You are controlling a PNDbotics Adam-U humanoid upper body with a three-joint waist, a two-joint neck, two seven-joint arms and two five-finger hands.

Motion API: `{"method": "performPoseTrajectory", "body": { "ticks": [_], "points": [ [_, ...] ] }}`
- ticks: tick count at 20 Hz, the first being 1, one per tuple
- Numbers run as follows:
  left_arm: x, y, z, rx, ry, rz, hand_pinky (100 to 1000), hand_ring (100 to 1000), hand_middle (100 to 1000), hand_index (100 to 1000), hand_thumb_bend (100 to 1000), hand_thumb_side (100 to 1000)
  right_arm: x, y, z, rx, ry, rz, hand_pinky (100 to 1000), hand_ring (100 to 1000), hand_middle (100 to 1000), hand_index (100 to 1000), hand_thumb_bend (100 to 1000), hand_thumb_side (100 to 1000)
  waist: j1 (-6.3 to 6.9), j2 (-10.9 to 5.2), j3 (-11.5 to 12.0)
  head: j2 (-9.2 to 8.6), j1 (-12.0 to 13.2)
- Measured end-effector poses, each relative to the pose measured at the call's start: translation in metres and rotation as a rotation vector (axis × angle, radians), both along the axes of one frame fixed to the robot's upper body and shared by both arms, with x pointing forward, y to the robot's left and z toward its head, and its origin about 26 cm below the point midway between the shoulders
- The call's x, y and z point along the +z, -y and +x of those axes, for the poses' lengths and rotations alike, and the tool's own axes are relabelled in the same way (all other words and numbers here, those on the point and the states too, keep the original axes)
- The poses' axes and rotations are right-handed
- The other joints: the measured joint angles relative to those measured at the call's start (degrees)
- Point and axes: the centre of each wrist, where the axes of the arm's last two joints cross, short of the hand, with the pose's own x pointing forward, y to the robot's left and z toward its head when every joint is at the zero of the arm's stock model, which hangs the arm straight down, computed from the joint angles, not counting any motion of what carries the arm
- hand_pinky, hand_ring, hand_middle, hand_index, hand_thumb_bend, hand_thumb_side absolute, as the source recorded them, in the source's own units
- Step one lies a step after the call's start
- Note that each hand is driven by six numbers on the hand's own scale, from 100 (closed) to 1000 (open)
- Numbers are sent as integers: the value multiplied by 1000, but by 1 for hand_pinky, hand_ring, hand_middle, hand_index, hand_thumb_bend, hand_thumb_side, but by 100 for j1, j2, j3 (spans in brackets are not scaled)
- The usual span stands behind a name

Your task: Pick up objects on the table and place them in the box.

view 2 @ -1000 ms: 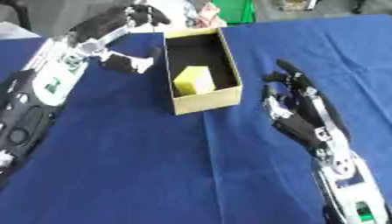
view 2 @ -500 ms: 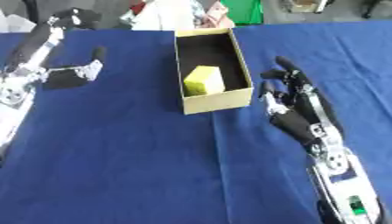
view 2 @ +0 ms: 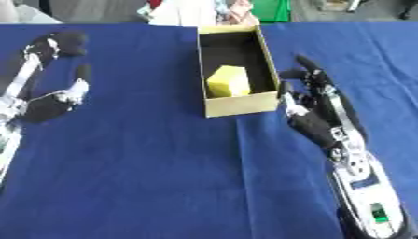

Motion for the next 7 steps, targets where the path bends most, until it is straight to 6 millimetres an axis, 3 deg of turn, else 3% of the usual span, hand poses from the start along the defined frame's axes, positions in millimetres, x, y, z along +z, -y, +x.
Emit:
{"method": "performPoseTrajectory", "body": {
  "ticks": [3,7],
  "points": [
    [-17,-3,-14,-47,-66,-16,825,768,783,894,100,353,0,0,0,4,-1,-2,762,1000,731,968,100,290,-24,-42,-11,33,17],
    [-14,7,-21,-153,-88,4,825,771,783,892,100,306,-1,-3,0,24,-5,-10,761,1000,719,947,100,289,-31,-58,-44,59,44]
  ]
}}
